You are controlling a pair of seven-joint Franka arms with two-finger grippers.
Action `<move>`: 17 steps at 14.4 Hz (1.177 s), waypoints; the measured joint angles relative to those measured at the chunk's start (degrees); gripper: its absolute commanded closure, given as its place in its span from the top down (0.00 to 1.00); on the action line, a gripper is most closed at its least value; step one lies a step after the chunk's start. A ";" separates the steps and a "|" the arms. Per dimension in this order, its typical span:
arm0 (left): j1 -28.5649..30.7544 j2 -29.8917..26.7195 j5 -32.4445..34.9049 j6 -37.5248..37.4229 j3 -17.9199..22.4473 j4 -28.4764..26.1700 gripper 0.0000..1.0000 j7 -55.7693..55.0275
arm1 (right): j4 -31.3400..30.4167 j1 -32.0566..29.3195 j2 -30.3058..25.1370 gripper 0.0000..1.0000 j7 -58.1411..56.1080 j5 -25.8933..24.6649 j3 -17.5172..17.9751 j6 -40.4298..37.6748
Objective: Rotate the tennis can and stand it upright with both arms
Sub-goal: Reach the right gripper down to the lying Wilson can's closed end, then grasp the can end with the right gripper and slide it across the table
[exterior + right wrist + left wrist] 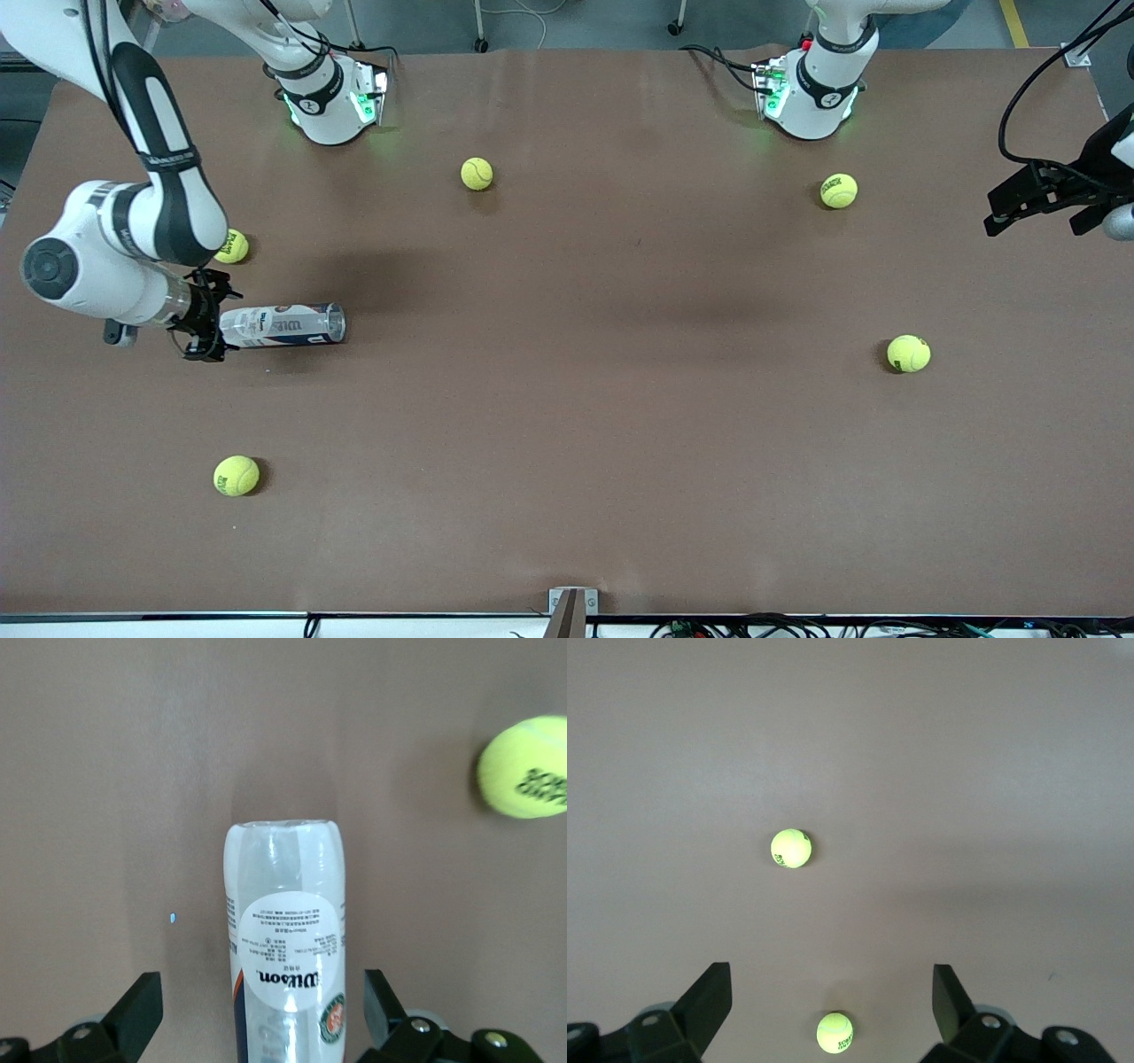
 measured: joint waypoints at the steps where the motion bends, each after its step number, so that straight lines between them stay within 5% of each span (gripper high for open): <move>1: 0.29 0.00 0.00 0.00 0.01 0.02 1.00 0.00 | -1.46 0.41 0.11 1.00 0.72 0.00 0.04 1.94; 14: 0.73 0.00 0.00 0.00 -0.11 0.03 1.00 0.00 | -4.14 1.96 5.60 1.00 2.79 0.00 0.07 9.60; 17: 0.72 0.00 0.00 0.00 -0.13 0.03 1.00 0.00 | -4.29 1.99 6.64 0.68 2.79 0.00 0.07 9.94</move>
